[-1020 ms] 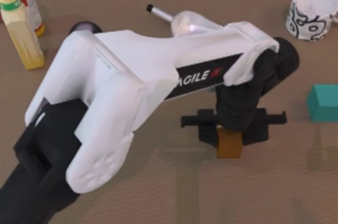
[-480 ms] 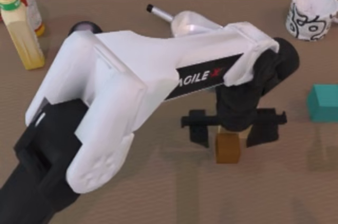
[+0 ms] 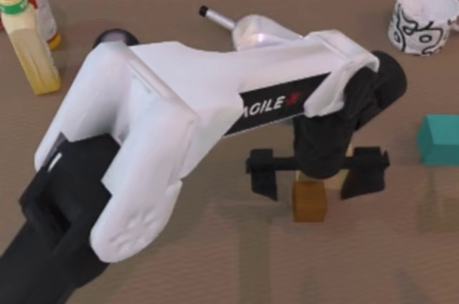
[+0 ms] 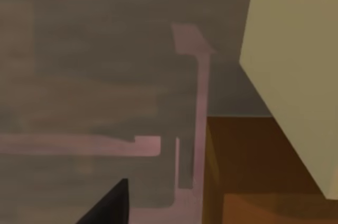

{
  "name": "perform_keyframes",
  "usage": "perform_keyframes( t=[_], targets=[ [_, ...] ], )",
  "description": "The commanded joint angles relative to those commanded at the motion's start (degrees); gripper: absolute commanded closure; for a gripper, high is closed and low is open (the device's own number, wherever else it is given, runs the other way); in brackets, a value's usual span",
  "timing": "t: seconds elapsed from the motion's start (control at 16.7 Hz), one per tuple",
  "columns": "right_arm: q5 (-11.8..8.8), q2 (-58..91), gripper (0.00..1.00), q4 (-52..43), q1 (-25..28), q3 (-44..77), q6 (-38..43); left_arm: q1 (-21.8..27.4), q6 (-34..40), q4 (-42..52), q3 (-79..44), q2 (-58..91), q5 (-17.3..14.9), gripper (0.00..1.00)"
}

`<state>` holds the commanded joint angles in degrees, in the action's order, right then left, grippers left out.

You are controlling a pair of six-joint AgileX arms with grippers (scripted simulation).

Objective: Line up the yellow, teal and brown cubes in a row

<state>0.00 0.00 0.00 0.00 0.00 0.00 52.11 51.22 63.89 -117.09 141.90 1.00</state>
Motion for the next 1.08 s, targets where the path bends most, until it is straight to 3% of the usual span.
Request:
perform_keyframes(
  t=[0.54,0.9,1.08],
  targets=[
    [0.0,0.0,0.0,0.0,0.0,0.0,0.0,-0.8,0.3,13.8,-11.8,-1.9,0.0,0.0],
    [0.0,0.5,0.0,-0.3,0.0,0.5,0.0,-0.8,0.2,13.8,-11.6,-2.4,0.1,0.0],
    [0.1,5.1,0.0,-3.4,0.1,4.9,0.3,-3.3,-0.6,10.7,-6.6,-7.6,0.3,0.0]
  ],
)
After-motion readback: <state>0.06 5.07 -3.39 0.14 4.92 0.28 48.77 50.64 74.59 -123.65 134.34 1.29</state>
